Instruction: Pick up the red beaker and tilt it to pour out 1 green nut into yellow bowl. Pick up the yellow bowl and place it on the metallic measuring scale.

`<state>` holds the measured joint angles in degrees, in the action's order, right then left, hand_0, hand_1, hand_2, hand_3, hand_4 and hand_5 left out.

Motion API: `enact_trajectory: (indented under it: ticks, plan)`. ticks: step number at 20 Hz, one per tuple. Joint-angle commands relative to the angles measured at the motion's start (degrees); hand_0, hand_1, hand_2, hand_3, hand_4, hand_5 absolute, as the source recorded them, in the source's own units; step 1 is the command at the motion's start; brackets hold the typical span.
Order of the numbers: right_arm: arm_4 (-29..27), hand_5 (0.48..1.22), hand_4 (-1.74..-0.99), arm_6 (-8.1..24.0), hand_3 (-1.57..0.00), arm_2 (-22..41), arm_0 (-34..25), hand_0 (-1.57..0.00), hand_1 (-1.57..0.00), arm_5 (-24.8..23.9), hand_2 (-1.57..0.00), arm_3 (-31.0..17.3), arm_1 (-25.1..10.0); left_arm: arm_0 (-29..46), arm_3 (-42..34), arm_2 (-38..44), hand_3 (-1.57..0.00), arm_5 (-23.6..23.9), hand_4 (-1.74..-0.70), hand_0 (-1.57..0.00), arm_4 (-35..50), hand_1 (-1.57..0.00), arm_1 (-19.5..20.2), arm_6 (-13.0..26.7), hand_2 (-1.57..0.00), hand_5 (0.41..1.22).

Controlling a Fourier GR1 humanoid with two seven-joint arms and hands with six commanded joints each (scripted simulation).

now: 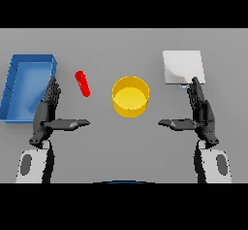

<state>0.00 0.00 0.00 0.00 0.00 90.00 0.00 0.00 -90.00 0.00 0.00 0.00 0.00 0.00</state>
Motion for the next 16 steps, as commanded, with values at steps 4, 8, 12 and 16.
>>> enact_trajectory:
  ticks: [4, 8, 12, 16]
  plan:
    - [0.44, 0.681, -1.245, 0.16, 0.0, 0.43, -0.24, 0.0, 0.0, -0.4, 0.0, -0.11, 0.54, -0.37, 0.23, -0.28, 0.0, 0.34, -1.2, 0.0, -0.33, 0.0, -0.39, 0.2, 0.0, 0.652]
    - [10.9, 0.678, -1.242, -6.12, 0.0, 5.12, 3.44, 0.0, 0.0, -2.83, 0.0, 3.6, -2.69, 2.71, -3.54, -3.92, 0.0, -0.11, -1.21, 0.0, -5.31, 0.0, 1.87, -0.75, 0.0, 0.649]
    - [15.83, 0.678, -1.235, -4.9, 0.0, 7.8, 5.77, 0.0, 0.0, -3.7, 0.0, 7.05, -3.58, 4.32, -7.61, -6.18, 0.0, -0.32, -1.22, 0.0, -7.9, 0.0, 3.16, 2.94, 0.0, 0.66]
    - [14.47, 0.682, -1.254, -5.16, 0.0, 7.83, 6.26, 0.0, 0.0, -2.38, 0.0, 8.03, -3.75, 3.64, -6.86, -7.76, 0.0, -0.72, -1.25, 0.0, -9.5, 0.0, 2.86, 4.07, 0.0, 0.679]
